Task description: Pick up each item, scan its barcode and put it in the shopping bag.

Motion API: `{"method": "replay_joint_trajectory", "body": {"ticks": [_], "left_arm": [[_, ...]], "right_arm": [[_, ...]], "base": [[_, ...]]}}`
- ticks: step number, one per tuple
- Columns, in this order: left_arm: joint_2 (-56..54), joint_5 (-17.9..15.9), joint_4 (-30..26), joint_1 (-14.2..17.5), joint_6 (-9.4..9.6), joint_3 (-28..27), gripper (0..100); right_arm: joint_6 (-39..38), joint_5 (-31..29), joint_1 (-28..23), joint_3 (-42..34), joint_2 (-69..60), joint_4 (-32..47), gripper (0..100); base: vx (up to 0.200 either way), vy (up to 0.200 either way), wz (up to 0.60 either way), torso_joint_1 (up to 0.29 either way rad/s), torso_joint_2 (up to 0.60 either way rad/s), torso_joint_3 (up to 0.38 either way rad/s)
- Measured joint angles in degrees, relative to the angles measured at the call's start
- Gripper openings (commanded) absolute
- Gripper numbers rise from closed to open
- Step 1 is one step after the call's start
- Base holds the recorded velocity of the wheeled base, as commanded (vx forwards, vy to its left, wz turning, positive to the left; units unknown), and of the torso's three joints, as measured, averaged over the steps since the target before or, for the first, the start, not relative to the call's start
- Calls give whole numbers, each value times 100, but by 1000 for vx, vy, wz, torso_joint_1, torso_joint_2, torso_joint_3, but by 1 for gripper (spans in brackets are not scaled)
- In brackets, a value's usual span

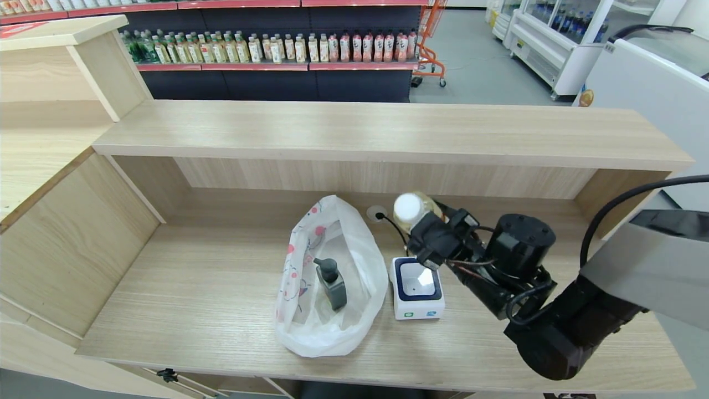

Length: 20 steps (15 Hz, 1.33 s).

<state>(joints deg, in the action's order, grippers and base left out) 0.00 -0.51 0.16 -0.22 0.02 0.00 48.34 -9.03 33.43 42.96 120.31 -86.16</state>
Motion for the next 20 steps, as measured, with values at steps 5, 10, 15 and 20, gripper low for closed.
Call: {"method": "replay_joint_trajectory", "body": {"ticks": [5, 10, 15, 20], "left_arm": [[0, -2, 0, -2, 0, 0, 100], [0, 5, 2, 0, -23, 0, 100], [0, 7, 0, -5, 0, 0, 100], [0, 7, 0, 0, -2, 0, 100]], "right_arm": [[-2760, -1111, 194, 382, -1207, 1398, 0], [-4418, -596, -278, -226, -1963, 1903, 0], [-4640, 193, -440, -438, -1898, 1921, 0], [-4942, 983, -538, -390, -1295, 1705, 0]], "base": [[0, 0, 0, 0, 0, 0], [0, 160, 0, 2, -1, 4], [0, 80, 0, 8, 5, 0], [0, 0, 0, 0, 0, 0]]}}
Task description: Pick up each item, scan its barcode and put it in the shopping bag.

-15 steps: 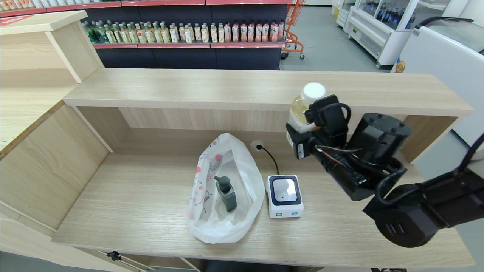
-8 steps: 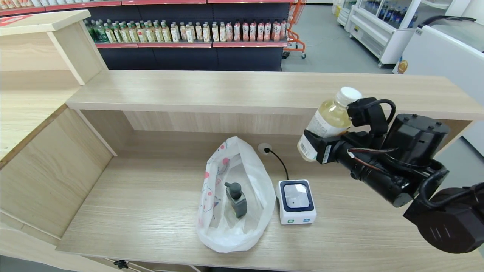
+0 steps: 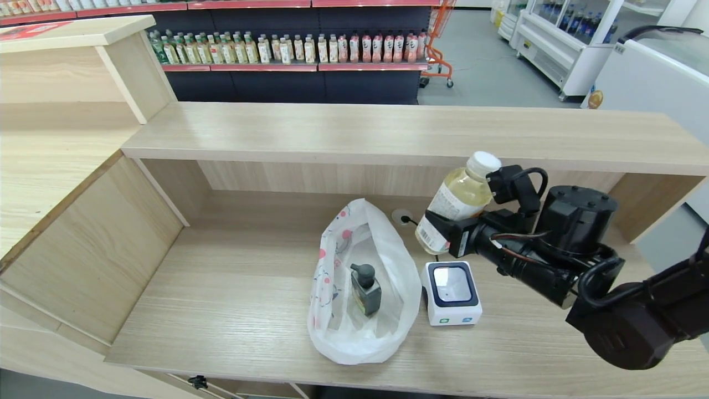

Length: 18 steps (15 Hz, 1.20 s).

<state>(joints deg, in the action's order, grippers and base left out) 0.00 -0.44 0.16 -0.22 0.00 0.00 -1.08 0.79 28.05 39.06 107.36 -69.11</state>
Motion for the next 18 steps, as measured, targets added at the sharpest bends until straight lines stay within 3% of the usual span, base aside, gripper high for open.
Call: {"method": "replay_joint_trajectory", "body": {"ticks": [9, 18], "left_arm": [[0, 0, 0, -5, -5, 0, 100], [0, 0, 0, -5, -29, 0, 100]], "right_arm": [[-488, 1363, -245, 24, 1204, -758, 0], [-389, 1491, -182, 156, 1447, -775, 0]], "base": [[0, 0, 0, 0, 0, 0], [0, 0, 0, 0, 0, 0]]}}
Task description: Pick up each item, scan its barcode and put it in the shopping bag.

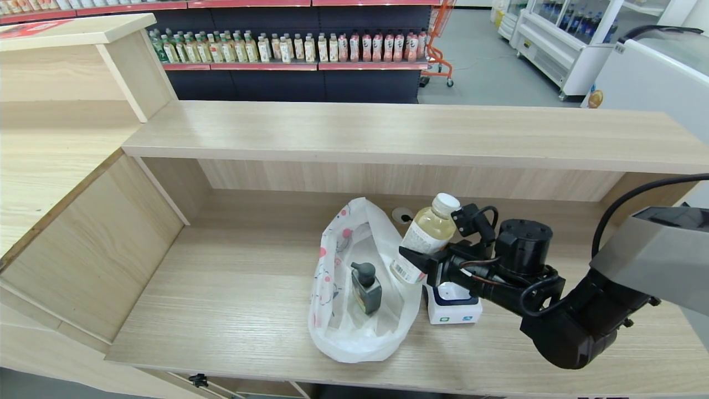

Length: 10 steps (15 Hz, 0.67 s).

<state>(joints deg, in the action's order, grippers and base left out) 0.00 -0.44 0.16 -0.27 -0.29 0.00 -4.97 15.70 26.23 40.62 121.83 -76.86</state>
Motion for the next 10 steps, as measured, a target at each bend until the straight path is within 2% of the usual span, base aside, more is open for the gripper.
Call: {"method": "replay_joint_trajectory", "body": {"ticks": [2, 5, 10], "left_arm": [[0, 0, 0, 0, 2, 0, 100], [0, 0, 0, 5, 2, 0, 100], [0, 1, 0, 6, 16, 0, 100]], "right_arm": [[30, 0, 2, 45, 29, -5, 0], [38, 4, 11, 117, 52, 9, 0], [422, 6, -79, 519, 215, -49, 0]], "base": [[0, 0, 0, 0, 0, 0], [0, 200, 0, -9, -2, 5], [0, 0, 0, 0, 0, 0]]}}
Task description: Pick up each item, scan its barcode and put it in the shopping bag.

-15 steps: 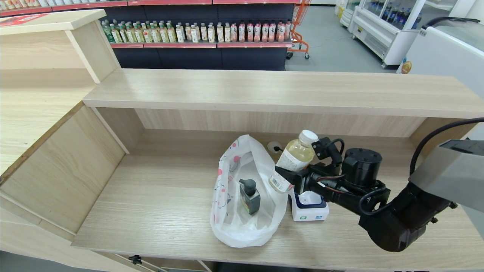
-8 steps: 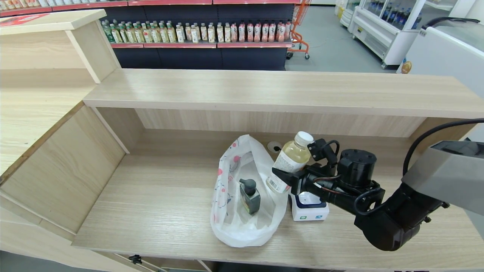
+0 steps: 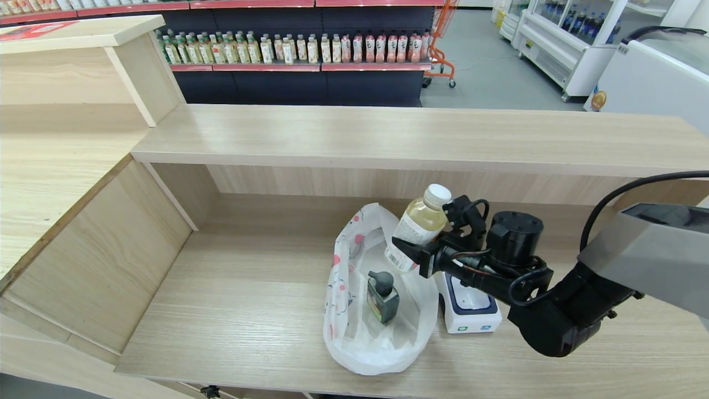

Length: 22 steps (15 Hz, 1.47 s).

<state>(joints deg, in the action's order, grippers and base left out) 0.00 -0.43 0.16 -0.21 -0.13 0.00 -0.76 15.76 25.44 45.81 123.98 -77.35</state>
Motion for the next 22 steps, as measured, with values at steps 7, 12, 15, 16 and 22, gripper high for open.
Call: {"method": "replay_joint_trajectory", "body": {"ticks": [7, 12, 15, 16, 22], "left_arm": [[0, -1, 0, -1, -7, 0, 100], [0, -1, 0, -6, -11, 0, 100], [0, -1, 0, -6, -11, 0, 100], [0, -1, -2, -1, -11, 0, 100], [0, -1, 0, -6, -11, 0, 100]], "right_arm": [[190, -17, 7, 115, 356, -457, 0], [199, 2, 44, -168, 708, -898, 0], [285, 2, 46, -196, 890, -1056, 0], [305, 0, 41, -212, 948, -1101, 0], [474, 200, 57, -339, 1176, -1257, 0]], "base": [[0, 0, 0, 0, 0, 0], [0, 0, 0, 0, 0, 0], [0, 0, 0, 0, 0, 0], [0, 0, 0, 0, 0, 0], [0, 0, 0, 0, 0, 0]]}}
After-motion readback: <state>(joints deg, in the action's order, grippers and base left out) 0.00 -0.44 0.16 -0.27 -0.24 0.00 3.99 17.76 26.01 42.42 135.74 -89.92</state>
